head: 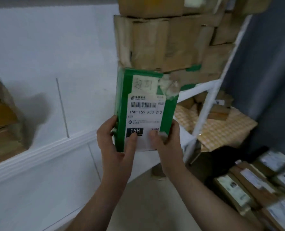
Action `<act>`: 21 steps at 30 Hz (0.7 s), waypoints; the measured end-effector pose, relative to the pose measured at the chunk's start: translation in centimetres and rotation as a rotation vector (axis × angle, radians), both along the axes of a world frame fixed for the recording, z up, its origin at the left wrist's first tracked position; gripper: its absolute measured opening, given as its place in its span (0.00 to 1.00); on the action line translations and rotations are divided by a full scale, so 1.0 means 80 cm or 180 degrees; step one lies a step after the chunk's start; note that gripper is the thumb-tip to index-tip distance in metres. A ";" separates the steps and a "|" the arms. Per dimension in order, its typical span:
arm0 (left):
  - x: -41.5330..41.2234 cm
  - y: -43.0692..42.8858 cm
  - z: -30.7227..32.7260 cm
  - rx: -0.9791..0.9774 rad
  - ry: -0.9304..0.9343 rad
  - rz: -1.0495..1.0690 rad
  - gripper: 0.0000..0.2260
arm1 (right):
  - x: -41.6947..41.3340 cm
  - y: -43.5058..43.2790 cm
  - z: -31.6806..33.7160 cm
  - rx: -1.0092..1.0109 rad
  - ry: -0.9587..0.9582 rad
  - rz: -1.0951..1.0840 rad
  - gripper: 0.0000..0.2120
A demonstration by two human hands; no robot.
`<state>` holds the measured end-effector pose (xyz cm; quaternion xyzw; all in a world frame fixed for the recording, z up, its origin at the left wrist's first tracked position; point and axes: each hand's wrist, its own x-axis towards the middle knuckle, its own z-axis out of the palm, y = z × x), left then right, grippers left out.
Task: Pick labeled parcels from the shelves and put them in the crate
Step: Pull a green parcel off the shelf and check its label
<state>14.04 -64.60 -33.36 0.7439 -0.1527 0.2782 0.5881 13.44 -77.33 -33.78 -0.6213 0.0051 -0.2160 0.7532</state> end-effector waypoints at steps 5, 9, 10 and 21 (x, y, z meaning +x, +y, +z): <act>-0.034 -0.122 -0.024 0.0076 0.0407 -0.0667 0.25 | -0.072 -0.122 -0.021 0.0071 0.0323 -0.0619 0.26; -0.077 -0.237 -0.049 0.0151 0.0762 -0.1121 0.24 | -0.142 -0.235 -0.045 -0.0011 0.0750 -0.1026 0.27; -0.089 -0.266 -0.056 0.0154 0.0859 -0.1240 0.23 | -0.161 -0.263 -0.052 -0.0029 0.0862 -0.1116 0.26; -0.178 -0.482 -0.139 0.0997 0.1981 -0.2451 0.25 | -0.338 -0.461 -0.130 0.0535 0.1792 -0.1527 0.26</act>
